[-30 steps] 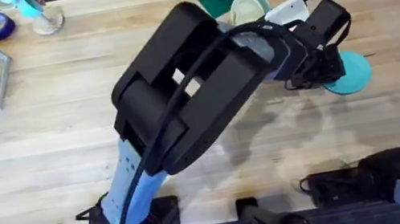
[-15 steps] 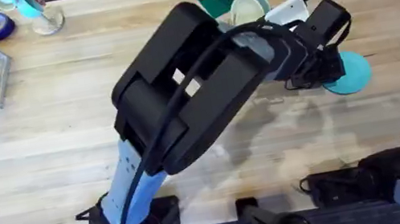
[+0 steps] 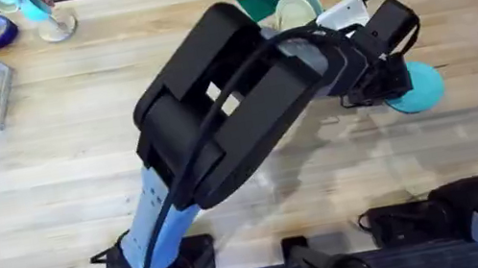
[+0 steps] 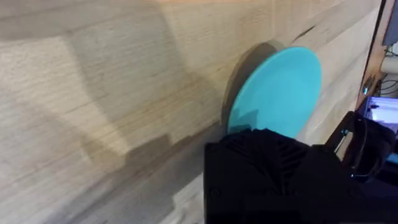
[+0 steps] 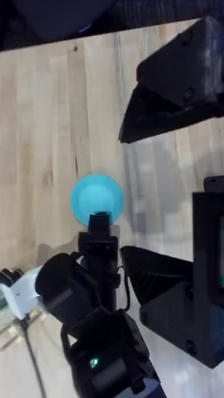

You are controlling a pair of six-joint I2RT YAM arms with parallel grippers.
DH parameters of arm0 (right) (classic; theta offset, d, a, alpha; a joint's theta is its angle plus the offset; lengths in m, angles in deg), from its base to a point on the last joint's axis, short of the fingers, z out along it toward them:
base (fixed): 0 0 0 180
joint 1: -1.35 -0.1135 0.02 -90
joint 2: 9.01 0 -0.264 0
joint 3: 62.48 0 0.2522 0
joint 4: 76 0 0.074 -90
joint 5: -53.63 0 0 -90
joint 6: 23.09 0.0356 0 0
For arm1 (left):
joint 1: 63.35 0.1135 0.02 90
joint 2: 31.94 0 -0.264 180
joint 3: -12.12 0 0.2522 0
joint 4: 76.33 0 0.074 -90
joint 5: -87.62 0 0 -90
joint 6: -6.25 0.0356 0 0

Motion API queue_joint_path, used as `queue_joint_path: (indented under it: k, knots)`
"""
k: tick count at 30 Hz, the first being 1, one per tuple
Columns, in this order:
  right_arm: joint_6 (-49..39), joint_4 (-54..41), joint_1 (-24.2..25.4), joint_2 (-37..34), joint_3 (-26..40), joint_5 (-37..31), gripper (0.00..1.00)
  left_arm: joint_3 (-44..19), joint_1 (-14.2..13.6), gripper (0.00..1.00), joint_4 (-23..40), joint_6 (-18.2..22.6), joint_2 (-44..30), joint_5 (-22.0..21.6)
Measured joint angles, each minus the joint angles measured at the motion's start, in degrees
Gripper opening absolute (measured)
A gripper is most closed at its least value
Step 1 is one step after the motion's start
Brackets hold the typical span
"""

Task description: Pick up the plates from the table one by one and place each into a slot on the dish rack.

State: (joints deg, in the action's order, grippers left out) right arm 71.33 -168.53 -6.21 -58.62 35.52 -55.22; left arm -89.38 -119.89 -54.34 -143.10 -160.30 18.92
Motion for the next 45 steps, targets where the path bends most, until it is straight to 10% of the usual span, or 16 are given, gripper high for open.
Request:
queue_joint_path:
  k: [34, 45]
  knots:
    - [-0.64, 1.93, -0.29, -3.42, -0.01, 0.92, 0.994, 1.34, 1.97, 0.04, -1.82, -5.97, 2.65, -1.11]
    - [-0.67, 1.95, -0.29, -1.14, -0.01, 0.92, 0.995, 1.73, 2.32, 0.04, -13.1, -7.79, 8.86, -0.06]
